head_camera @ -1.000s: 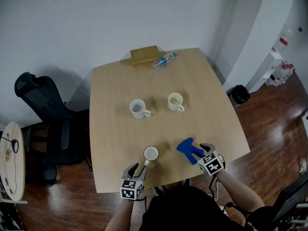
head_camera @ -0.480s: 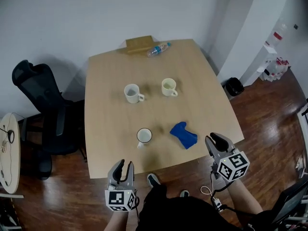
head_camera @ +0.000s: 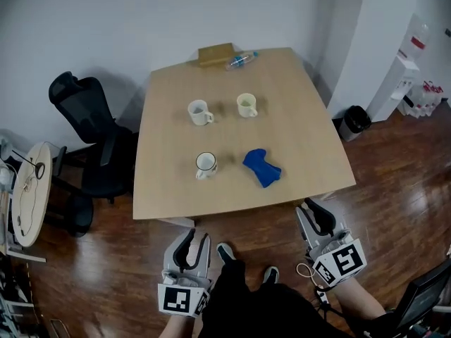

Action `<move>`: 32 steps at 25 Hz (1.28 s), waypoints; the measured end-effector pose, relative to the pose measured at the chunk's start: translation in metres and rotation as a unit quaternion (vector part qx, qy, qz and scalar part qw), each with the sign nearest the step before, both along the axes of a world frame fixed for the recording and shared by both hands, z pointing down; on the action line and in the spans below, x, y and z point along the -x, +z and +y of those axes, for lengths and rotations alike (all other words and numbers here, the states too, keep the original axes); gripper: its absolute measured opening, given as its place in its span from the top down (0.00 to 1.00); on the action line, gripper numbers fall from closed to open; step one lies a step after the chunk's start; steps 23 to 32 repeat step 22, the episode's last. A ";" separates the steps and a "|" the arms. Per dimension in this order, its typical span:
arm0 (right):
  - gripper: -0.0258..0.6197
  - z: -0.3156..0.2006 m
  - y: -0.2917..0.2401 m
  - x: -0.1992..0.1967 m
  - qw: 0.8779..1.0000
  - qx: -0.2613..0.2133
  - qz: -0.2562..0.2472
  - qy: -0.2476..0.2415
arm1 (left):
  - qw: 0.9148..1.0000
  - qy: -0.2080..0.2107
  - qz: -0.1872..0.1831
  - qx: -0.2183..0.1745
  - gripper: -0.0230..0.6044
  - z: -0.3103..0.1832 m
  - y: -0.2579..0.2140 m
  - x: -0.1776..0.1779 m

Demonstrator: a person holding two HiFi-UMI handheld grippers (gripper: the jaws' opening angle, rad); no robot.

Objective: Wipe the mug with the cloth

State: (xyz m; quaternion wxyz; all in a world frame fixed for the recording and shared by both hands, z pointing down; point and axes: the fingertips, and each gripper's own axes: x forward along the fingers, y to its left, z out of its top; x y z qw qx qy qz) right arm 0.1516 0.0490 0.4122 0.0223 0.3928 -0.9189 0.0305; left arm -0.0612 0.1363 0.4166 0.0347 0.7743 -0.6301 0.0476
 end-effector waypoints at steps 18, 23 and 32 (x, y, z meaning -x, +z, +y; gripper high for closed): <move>0.82 0.051 -0.040 0.026 0.998 -0.058 -0.009 0.022 | 0.996 0.075 -0.018 -0.038 0.78 0.044 -0.028 -0.013; 0.82 0.053 -0.043 0.032 0.998 -0.063 -0.003 0.025 | 0.994 0.079 0.008 -0.068 0.78 0.037 -0.049 -0.012; 0.82 0.053 -0.043 0.032 0.998 -0.063 -0.003 0.025 | 0.994 0.079 0.008 -0.068 0.78 0.037 -0.049 -0.012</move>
